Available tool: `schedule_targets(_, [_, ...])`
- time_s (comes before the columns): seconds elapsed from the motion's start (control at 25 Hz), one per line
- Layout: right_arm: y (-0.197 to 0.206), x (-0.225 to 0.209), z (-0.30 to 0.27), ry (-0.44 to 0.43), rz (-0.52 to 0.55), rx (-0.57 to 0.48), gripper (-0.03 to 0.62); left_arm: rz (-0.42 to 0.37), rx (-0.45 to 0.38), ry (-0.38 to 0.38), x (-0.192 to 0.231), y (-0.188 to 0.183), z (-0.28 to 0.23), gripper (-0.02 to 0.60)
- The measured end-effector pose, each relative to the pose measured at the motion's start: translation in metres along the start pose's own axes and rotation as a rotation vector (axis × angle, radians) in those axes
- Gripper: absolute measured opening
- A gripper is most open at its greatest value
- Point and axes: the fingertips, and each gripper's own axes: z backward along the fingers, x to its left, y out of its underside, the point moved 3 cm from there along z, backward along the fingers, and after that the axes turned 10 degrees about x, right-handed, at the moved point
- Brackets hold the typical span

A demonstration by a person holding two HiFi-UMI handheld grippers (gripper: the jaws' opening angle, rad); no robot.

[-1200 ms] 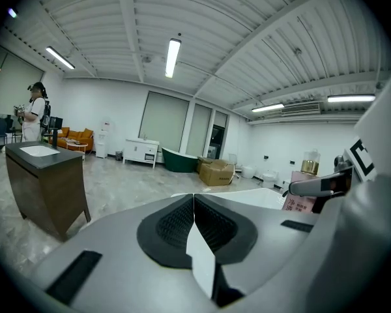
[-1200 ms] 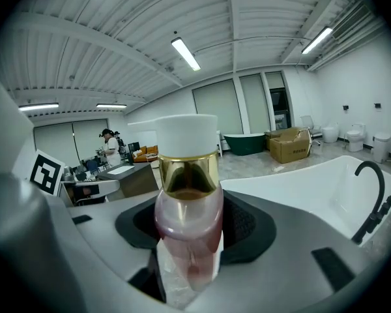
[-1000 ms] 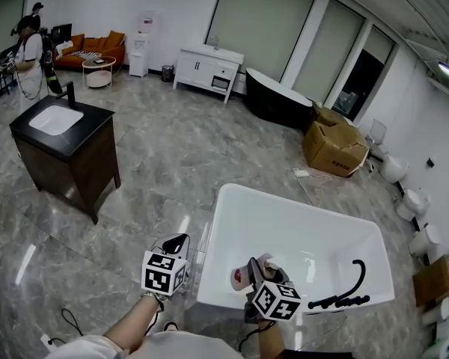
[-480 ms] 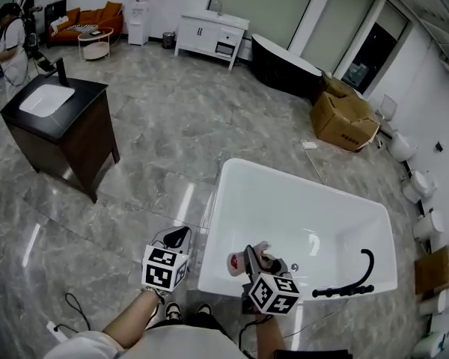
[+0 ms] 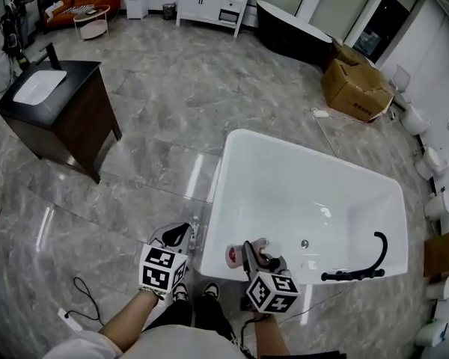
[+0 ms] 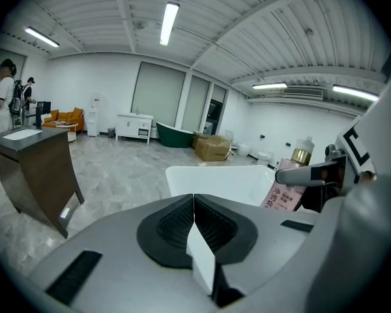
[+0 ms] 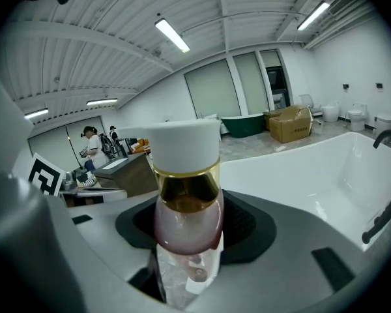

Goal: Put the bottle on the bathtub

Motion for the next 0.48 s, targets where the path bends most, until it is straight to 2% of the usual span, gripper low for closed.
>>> schedule_targets(0.48, [0.055,-0.025,-0.002,0.049,-0.051,0.062,0.235,-0.022,0.12,0.067,-0.024,0.047,-0.036,0.017])
